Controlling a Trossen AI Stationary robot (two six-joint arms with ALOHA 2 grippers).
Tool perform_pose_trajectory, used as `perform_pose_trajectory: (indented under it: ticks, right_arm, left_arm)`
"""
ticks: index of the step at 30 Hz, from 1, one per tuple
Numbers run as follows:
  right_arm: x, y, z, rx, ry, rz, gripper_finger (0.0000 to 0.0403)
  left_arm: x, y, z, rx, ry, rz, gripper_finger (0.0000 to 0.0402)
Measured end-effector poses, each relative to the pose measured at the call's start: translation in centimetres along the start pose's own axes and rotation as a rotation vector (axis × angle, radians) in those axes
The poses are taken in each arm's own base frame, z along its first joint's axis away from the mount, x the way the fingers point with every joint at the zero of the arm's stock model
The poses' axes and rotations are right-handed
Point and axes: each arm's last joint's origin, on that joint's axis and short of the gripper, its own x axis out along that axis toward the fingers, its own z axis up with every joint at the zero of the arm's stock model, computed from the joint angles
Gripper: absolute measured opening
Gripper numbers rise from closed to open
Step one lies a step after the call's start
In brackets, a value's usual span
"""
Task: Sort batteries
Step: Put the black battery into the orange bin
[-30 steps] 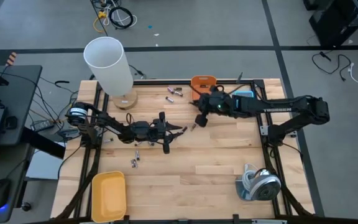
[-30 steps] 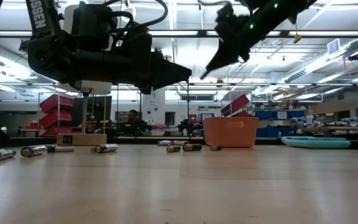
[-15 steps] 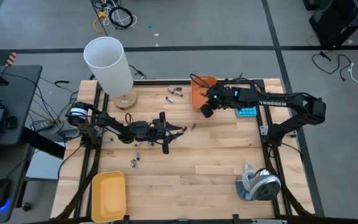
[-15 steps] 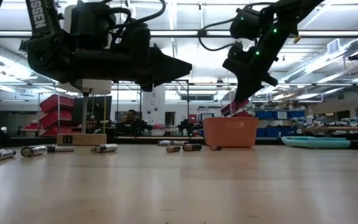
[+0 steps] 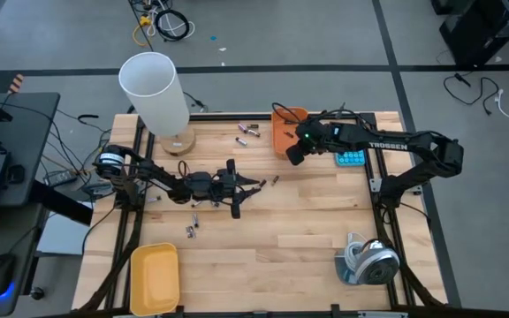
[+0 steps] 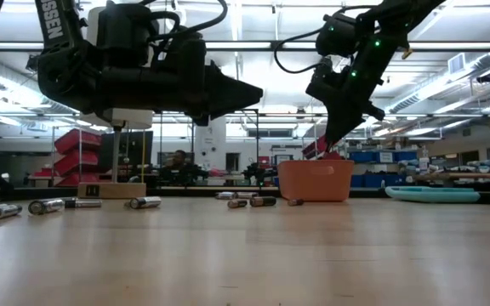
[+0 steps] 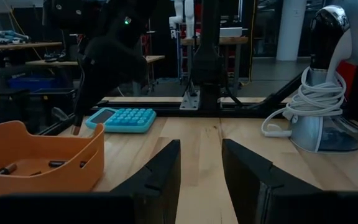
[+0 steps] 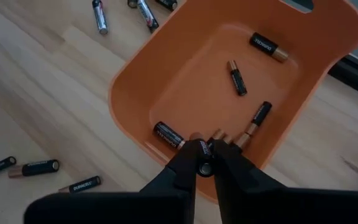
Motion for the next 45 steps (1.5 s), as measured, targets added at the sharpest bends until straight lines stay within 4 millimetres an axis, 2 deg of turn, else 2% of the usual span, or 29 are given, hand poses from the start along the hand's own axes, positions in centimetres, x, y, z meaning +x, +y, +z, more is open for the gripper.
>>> perform_pose_trajectory:
  ticks: [14,28,38,45]
  right_arm:
    - [0.0,0.0,0.0,0.0,0.0,0.001,0.0042]
    - [0.0,0.1,0.1,-0.003,-0.006,0.007,0.0073]
    - [-0.7,0.8,0.4,-0.056,-0.06,0.068,0.0073]
    - [-2.6,1.3,0.3,-0.075,-0.111,0.114,0.0071]
  left_arm:
    - [0.0,0.0,-0.3,0.002,0.035,-0.001,0.012]
    - [0.0,0.0,-0.4,0.002,0.044,-0.006,0.0119]
    - [-0.2,-0.2,-1.7,-0.034,0.179,-0.063,0.0119]
    - [-0.7,0.0,-3.5,-0.008,0.369,-0.022,0.0119]
